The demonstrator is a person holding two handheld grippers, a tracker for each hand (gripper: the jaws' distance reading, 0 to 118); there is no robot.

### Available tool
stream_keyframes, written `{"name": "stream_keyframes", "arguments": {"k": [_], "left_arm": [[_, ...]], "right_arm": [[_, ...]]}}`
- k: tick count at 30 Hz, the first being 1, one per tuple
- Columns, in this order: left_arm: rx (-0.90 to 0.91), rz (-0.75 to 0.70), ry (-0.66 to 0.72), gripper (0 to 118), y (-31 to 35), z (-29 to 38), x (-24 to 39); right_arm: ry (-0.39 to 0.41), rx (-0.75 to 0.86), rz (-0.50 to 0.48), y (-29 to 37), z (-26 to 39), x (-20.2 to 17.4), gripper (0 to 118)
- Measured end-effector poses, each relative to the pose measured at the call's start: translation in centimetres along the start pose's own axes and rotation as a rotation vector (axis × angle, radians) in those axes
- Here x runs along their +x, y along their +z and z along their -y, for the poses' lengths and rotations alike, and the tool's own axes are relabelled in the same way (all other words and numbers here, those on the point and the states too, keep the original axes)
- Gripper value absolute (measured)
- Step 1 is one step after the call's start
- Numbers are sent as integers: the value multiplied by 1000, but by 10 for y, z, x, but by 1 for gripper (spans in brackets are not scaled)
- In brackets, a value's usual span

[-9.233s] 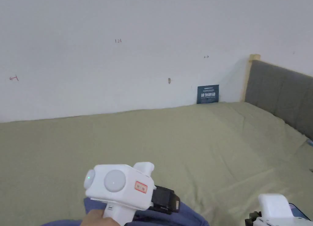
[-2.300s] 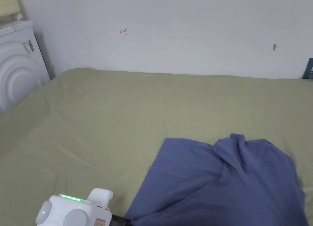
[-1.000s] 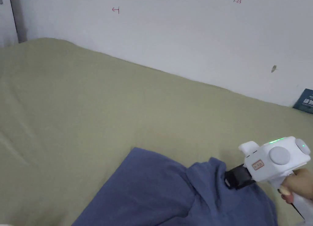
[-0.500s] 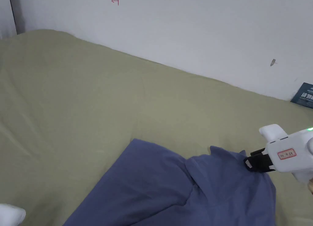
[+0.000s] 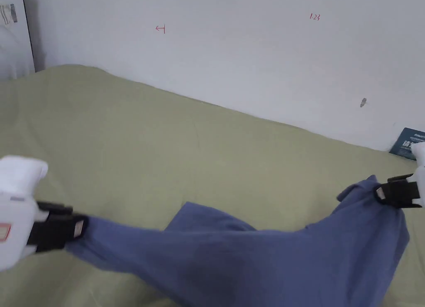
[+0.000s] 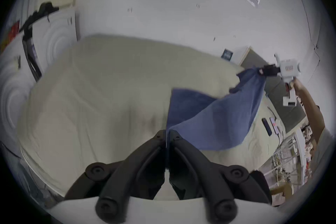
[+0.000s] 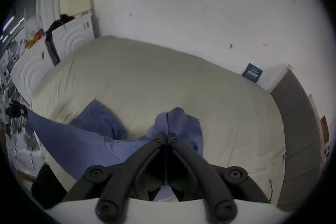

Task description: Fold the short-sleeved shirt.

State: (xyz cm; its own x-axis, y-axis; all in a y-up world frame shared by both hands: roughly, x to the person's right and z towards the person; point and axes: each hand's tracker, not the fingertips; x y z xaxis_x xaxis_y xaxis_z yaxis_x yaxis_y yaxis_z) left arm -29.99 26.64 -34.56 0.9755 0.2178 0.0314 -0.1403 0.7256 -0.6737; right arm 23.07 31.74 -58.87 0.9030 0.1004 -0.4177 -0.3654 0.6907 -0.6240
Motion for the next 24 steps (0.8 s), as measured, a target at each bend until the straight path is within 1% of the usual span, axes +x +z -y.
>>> {"name": "stream_keyframes", "arguments": {"k": [2,3,4,5,6,8,10,12,14,16,19,21,24], "left_arm": [[53,7,-14,2,5,-31,2],[84,-7,-24,2,7,-44,4],[103,5,-48,2,9,-62,6],[133,-17,-55,2,10,-79,6],[149,-43,-59,2,10,-97,8],[183,-43,-67,2,11,-128,9],[188,-35,-75,2,10,-148,12],[231,-58,-91,2,10,-179,18],[258,-67,-112,2,10,-191,27],[275,-61,-104,2,8,-202,32],[296,-62,-100,2,4,-215,31],[295,-62,-78,2,-2,-226,23],[285,-46,-48,2,-9,-228,16]], "right_arm": [[-6,48,32,11,-9,2,2],[-16,42,26,14,-15,4,2],[-39,68,39,17,-20,7,2],[-56,91,43,22,-28,10,2],[-66,100,41,26,-34,12,2],[-87,145,47,32,-45,15,2],[-90,191,69,39,-57,14,2],[-89,202,74,42,-70,18,2],[-99,222,81,44,-79,19,2],[-102,251,90,47,-90,19,2],[-131,273,93,45,-102,20,2],[-160,275,103,41,-108,22,2],[-170,272,104,36,-107,21,2]]}}
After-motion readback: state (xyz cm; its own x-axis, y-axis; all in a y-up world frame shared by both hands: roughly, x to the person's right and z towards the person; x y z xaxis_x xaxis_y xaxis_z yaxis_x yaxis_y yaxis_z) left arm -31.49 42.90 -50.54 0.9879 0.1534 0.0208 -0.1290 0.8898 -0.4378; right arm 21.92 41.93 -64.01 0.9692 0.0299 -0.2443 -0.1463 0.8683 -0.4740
